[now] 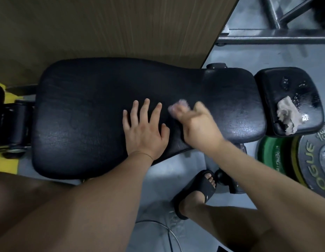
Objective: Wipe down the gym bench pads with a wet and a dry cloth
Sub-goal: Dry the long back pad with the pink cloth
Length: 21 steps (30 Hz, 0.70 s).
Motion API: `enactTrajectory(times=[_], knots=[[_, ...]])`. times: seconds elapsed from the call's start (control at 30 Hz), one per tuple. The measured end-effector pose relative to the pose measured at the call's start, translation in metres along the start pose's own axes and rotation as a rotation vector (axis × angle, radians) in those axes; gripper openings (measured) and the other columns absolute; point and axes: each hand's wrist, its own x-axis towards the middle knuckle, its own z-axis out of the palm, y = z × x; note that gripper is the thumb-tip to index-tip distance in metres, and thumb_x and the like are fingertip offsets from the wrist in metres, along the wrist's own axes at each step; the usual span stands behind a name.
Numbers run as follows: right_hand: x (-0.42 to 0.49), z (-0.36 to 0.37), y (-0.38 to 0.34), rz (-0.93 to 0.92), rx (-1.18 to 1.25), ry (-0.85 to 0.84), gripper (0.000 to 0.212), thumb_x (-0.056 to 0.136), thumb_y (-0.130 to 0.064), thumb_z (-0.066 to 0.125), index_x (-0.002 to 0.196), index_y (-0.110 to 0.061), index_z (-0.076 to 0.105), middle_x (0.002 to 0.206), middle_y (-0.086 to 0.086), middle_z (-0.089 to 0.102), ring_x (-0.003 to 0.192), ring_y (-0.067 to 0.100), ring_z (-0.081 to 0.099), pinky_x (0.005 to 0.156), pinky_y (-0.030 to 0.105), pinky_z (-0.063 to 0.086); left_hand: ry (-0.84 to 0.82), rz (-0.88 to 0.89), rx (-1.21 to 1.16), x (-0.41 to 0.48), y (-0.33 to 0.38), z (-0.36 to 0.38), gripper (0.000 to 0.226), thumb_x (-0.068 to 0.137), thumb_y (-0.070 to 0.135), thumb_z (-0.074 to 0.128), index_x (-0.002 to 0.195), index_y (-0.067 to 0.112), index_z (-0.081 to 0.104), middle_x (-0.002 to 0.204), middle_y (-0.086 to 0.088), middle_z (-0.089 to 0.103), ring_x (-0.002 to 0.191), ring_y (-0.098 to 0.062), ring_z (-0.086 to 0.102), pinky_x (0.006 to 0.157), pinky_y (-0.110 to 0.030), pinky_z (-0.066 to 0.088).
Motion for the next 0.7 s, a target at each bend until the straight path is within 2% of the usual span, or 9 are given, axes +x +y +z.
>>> enactTrajectory(times=[0.07, 0.1, 0.2, 0.3, 0.4, 0.47, 0.5, 0.63, 0.7], knots=[[-0.007, -0.003, 0.005, -0.145, 0.004, -0.095, 0.062, 0.094, -0.005, 0.023, 0.147, -0.019, 0.051, 0.146, -0.004, 0.056, 0.116, 0.028, 0.063, 0.084, 0.034, 0.042, -0.002, -0.003, 0.001, 0.001, 0.0, -0.001, 0.063, 0.092, 0.048, 0.039, 0.154, 0.035, 0.036, 0.164, -0.001, 0.029, 0.154, -0.03, 0.015, 0.123, -0.058, 0.011], [0.0, -0.004, 0.016, -0.13, 0.012, -0.084, 0.063, 0.095, -0.007, 0.021, 0.147, -0.022, 0.053, 0.147, -0.006, 0.056, 0.118, 0.025, 0.063, 0.087, 0.03, 0.038, -0.003, -0.003, 0.0, 0.0, 0.0, -0.001, 0.063, 0.092, 0.048, 0.039, 0.154, 0.035, 0.036, 0.164, -0.001, 0.029, 0.154, -0.03, 0.015, 0.123, -0.058, 0.011], [0.038, -0.001, 0.057, 0.179, 0.035, 0.01, 0.067, 0.085, -0.007, 0.021, 0.135, -0.02, 0.064, 0.139, -0.001, 0.064, 0.122, 0.026, 0.064, 0.089, 0.034, 0.033, -0.006, -0.007, -0.002, 0.0, 0.0, -0.001, 0.062, 0.092, 0.048, 0.039, 0.154, 0.036, 0.037, 0.164, 0.0, 0.03, 0.154, -0.029, 0.015, 0.123, -0.058, 0.011], [0.06, 0.0, 0.049, 0.357, 0.055, 0.044, 0.078, 0.08, -0.015, 0.007, 0.137, -0.019, 0.061, 0.138, 0.001, 0.064, 0.105, 0.035, 0.062, 0.088, 0.041, 0.041, -0.004, -0.012, 0.003, 0.001, 0.0, -0.001, 0.062, 0.092, 0.048, 0.038, 0.154, 0.036, 0.037, 0.164, -0.001, 0.03, 0.154, -0.029, 0.015, 0.123, -0.058, 0.011], [0.032, -0.001, 0.007, 0.066, 0.08, 0.007, 0.063, 0.088, -0.008, 0.025, 0.142, -0.014, 0.057, 0.142, 0.004, 0.059, 0.121, 0.03, 0.058, 0.093, 0.043, 0.042, -0.01, -0.004, -0.004, 0.001, 0.0, -0.001, 0.064, 0.091, 0.049, 0.039, 0.153, 0.035, 0.038, 0.164, -0.001, 0.03, 0.154, -0.03, 0.015, 0.123, -0.058, 0.011], [0.019, -0.001, 0.012, -0.126, 0.057, 0.004, 0.06, 0.091, -0.003, 0.033, 0.144, -0.022, 0.056, 0.146, -0.006, 0.057, 0.113, 0.021, 0.059, 0.082, 0.039, 0.044, -0.008, -0.007, 0.0, 0.001, 0.0, -0.001, 0.064, 0.09, 0.049, 0.041, 0.153, 0.035, 0.038, 0.164, -0.001, 0.03, 0.154, -0.03, 0.016, 0.123, -0.058, 0.011], [0.024, -0.001, 0.026, -0.121, 0.045, 0.031, 0.061, 0.092, -0.004, 0.032, 0.143, -0.028, 0.056, 0.147, -0.01, 0.056, 0.106, 0.023, 0.061, 0.079, 0.041, 0.044, -0.01, -0.011, 0.004, 0.001, 0.0, -0.001, 0.064, 0.09, 0.049, 0.041, 0.153, 0.036, 0.038, 0.164, -0.001, 0.03, 0.154, -0.03, 0.015, 0.123, -0.058, 0.011], [0.062, 0.005, 0.08, 0.35, 0.07, 0.169, 0.06, 0.084, -0.004, 0.035, 0.131, -0.028, 0.063, 0.137, -0.008, 0.065, 0.091, 0.03, 0.055, 0.079, 0.038, 0.043, -0.013, -0.011, 0.004, 0.001, 0.0, -0.002, 0.063, 0.092, 0.049, 0.04, 0.153, 0.036, 0.038, 0.164, 0.0, 0.029, 0.155, -0.029, 0.014, 0.123, -0.057, 0.01], [0.079, 0.006, 0.063, 0.414, 0.092, 0.198, 0.061, 0.082, -0.007, 0.032, 0.131, -0.022, 0.066, 0.133, -0.001, 0.067, 0.094, 0.033, 0.053, 0.078, 0.034, 0.037, -0.015, -0.011, 0.004, 0.002, 0.0, -0.002, 0.063, 0.092, 0.049, 0.039, 0.153, 0.036, 0.038, 0.164, -0.001, 0.03, 0.154, -0.03, 0.015, 0.123, -0.057, 0.01]])
